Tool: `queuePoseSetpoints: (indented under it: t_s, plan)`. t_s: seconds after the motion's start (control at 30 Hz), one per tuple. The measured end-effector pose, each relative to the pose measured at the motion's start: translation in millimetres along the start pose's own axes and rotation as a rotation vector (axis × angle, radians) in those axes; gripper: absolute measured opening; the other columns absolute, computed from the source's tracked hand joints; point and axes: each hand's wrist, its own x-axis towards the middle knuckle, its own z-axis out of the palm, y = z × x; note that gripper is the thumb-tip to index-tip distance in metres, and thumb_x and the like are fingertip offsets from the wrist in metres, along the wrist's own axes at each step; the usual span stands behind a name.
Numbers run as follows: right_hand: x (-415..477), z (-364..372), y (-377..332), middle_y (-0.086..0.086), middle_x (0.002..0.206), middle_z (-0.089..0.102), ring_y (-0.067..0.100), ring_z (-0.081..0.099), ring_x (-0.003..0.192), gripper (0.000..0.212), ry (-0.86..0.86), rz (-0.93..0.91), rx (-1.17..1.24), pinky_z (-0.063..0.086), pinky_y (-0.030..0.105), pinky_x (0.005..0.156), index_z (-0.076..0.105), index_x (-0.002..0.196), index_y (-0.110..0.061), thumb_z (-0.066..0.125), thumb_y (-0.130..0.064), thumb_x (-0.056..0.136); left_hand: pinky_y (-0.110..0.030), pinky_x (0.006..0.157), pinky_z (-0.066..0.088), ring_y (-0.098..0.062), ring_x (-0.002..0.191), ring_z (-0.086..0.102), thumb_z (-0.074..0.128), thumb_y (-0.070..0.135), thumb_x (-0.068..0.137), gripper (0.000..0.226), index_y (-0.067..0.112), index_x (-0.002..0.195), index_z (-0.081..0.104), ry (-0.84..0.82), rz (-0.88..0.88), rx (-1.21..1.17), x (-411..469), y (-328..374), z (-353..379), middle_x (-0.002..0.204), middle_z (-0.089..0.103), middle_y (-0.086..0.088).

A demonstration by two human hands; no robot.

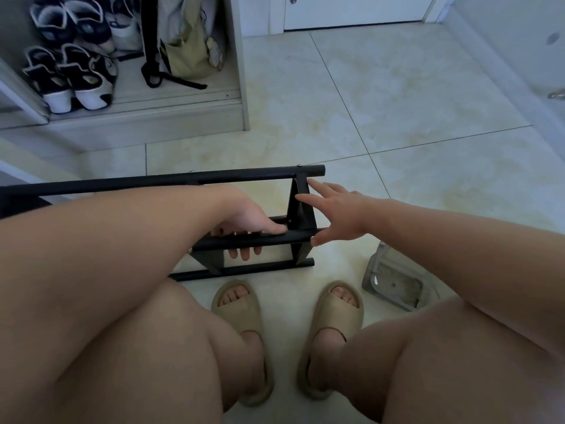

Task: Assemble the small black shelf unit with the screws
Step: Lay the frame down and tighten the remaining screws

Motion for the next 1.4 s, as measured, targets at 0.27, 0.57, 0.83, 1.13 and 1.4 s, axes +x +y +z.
queuePoseSetpoints:
  t_s: [0.27, 0.57, 0.83, 1.13, 1.4]
  plan:
    - [-25, -11, -12, 0.0, 0.157, 0.038, 0.024, 0.042, 0.138, 0.068, 0.145, -0.001, 0.125, 0.039, 0.042, 0.11, 0.03, 0.157, -0.025, 0.063, -0.034, 0.098, -0.041, 0.089, 0.049, -0.03, 0.102, 0.058, 0.048, 0.046, 0.102, 0.037, 0.018, 0.127, 0.048, 0.708, 0.314, 0.315, -22, -20, 18, 0.119, 0.058, -0.009]
    - [-3, -3, 0, 0.001, 0.17, -0.012, 0.029, -0.009, 0.156, 0.095, 0.302, 0.11, 0.022, 0.01, 0.046, 0.126, -0.006, 0.162, -0.024, 0.061, -0.042, 0.096, -0.042, 0.074, 0.033, -0.025, 0.084, 0.04, 0.04, 0.042, 0.105, 0.023, 0.021, 0.113, 0.047, 1.123, 0.315, 0.306, 9, -5, -3, 0.103, 0.047, -0.004]
    - [77, -13, 24, 0.004, 0.17, -0.012, 0.032, -0.014, 0.155, 0.092, 0.453, 0.128, 0.128, 0.006, 0.045, 0.127, -0.006, 0.162, -0.022, 0.057, -0.043, 0.098, -0.047, 0.089, 0.036, -0.033, 0.109, 0.053, 0.037, 0.046, 0.104, 0.035, 0.022, 0.126, 0.05, 1.284, 0.252, 0.252, 64, -4, -65, 0.121, 0.059, -0.006]
    - [197, 7, 43, -0.005, 0.169, -0.013, 0.027, -0.016, 0.155, 0.077, 0.574, 0.178, 0.25, -0.003, 0.054, 0.123, 0.001, 0.162, -0.032, 0.03, -0.066, 0.1, -0.045, 0.093, 0.035, -0.032, 0.11, 0.051, 0.047, 0.024, 0.102, 0.023, 0.023, 0.125, 0.051, 1.304, 0.246, 0.182, 146, -14, -143, 0.121, 0.058, -0.006]
    - [240, 41, 67, -0.008, 0.169, -0.017, 0.021, -0.02, 0.154, 0.08, 0.387, 0.167, 0.223, -0.006, 0.053, 0.124, -0.005, 0.16, -0.038, 0.015, -0.075, 0.092, -0.041, 0.091, 0.033, -0.029, 0.112, 0.05, 0.05, 0.025, 0.101, 0.022, 0.026, 0.122, 0.054, 1.215, 0.165, 0.145, 208, -16, -141, 0.121, 0.057, -0.003]
